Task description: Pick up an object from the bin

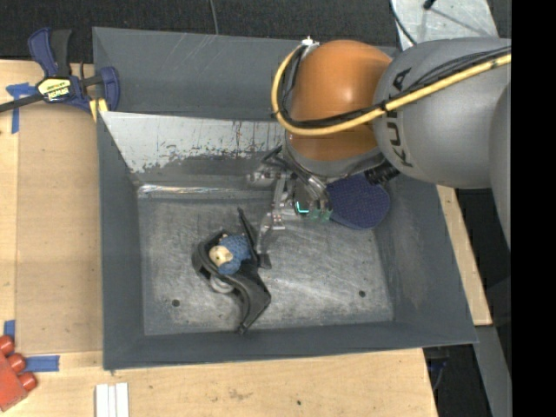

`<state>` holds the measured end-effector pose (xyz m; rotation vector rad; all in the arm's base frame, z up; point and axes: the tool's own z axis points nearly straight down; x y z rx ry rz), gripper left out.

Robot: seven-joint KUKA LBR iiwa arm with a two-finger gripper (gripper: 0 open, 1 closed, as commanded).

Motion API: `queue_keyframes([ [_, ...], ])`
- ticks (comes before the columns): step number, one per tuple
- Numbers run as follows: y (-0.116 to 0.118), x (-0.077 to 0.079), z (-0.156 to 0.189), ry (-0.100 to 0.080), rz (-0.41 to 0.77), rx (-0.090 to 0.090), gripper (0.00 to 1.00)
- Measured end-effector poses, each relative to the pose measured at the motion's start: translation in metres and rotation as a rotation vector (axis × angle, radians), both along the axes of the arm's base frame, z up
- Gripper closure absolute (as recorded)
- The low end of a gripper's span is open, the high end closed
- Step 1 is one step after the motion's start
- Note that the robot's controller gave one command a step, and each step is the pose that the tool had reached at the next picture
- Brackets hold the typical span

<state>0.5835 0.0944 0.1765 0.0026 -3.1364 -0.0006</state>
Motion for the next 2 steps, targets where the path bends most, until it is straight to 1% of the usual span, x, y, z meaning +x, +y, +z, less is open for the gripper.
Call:
queue_keyframes([
  [1, 0.0120, -0.0596, -0.0530, -0.022, 0.144, 0.000, 0.00],
  [2, 0.0113, -0.0563, -0.0625, -0.005, 0.034, -0.003, 0.00],
])
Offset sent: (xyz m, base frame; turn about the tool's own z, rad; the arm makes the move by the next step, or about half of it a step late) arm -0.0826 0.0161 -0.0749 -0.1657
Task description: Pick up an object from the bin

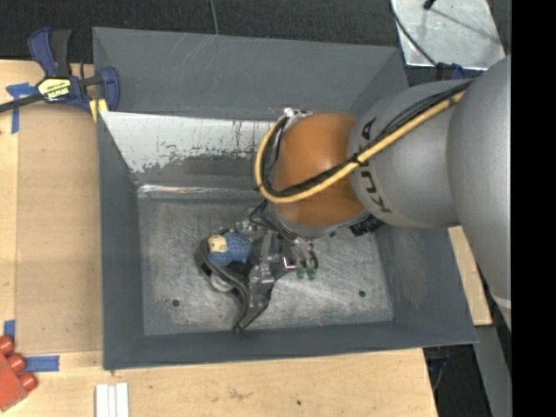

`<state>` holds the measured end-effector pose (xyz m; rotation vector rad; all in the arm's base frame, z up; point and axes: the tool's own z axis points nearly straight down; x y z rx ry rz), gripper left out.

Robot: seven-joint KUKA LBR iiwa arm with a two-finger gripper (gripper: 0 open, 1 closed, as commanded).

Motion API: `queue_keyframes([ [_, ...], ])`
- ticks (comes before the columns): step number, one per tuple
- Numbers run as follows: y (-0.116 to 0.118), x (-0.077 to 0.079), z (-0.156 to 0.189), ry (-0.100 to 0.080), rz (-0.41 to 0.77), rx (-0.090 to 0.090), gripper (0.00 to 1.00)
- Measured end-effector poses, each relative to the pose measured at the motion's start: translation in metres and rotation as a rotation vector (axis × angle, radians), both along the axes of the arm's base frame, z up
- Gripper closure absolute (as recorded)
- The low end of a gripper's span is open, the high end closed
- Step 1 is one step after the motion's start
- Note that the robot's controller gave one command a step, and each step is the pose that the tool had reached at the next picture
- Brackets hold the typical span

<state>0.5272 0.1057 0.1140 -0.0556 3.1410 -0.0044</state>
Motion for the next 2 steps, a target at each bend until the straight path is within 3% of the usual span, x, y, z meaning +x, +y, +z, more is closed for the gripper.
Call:
queue_keyframes([
  [1, 0.000, -0.001, 0.003, 0.009, 0.000, -0.002, 1.00],
  [2, 0.035, 0.001, 0.030, -0.008, 0.027, 0.006, 1.00],
])
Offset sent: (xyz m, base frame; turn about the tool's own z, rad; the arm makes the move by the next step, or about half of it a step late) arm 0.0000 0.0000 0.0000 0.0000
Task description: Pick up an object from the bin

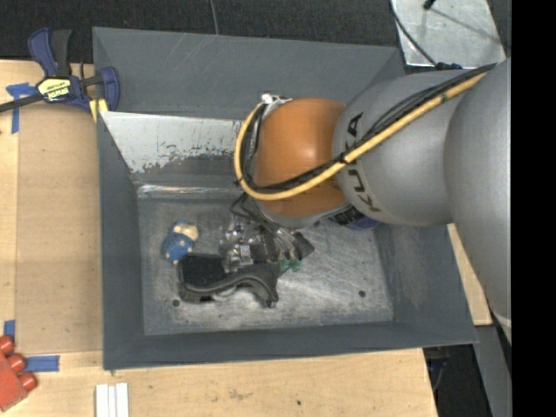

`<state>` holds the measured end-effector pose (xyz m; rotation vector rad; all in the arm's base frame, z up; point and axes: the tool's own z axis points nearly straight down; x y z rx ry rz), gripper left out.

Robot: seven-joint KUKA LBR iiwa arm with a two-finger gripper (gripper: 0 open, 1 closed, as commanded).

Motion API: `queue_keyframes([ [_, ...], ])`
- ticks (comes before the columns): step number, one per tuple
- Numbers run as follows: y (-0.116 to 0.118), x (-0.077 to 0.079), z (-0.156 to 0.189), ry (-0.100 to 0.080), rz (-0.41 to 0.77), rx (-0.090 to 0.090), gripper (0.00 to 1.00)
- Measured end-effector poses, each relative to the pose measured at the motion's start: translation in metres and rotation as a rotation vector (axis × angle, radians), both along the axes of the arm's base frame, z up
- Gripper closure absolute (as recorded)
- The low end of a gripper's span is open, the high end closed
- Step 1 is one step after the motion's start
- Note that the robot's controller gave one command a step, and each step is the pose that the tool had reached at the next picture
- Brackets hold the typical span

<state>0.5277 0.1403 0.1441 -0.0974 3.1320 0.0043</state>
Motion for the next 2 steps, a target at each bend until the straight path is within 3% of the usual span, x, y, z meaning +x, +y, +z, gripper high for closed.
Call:
queue_keyframes([
  [1, -0.002, -0.001, -0.003, 0.005, -0.003, -0.002, 0.00],
  [2, -0.009, -0.008, -0.058, 0.004, 0.036, -0.002, 0.00],
])
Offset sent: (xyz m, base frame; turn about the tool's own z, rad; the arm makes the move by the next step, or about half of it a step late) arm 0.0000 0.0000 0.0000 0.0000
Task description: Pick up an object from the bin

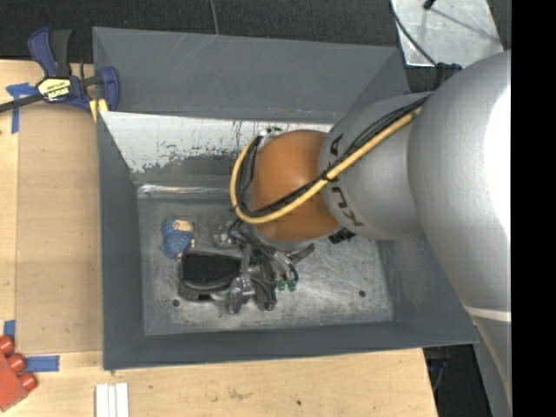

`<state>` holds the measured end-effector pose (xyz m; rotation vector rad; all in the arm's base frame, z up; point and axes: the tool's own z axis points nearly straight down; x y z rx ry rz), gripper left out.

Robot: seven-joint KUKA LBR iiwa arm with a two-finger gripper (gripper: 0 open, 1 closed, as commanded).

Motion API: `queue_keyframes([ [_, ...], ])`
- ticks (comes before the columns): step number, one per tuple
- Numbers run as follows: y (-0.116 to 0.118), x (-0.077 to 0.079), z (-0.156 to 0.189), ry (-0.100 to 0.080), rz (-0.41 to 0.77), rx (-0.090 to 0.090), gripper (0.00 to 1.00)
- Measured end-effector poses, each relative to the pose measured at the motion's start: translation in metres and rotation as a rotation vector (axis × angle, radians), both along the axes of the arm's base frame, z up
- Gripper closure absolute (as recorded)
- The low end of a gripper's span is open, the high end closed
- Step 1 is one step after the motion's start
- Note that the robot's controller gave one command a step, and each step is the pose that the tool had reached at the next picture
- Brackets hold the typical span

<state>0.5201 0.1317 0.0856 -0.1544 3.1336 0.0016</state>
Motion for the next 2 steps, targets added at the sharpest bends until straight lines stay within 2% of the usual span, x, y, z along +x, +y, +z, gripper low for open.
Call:
queue_keyframes([
  [1, -0.001, 0.000, -0.002, 0.001, -0.001, -0.001, 1.00],
  [2, 0.021, 0.007, 0.147, -0.001, 0.028, -0.001, 1.00],
])
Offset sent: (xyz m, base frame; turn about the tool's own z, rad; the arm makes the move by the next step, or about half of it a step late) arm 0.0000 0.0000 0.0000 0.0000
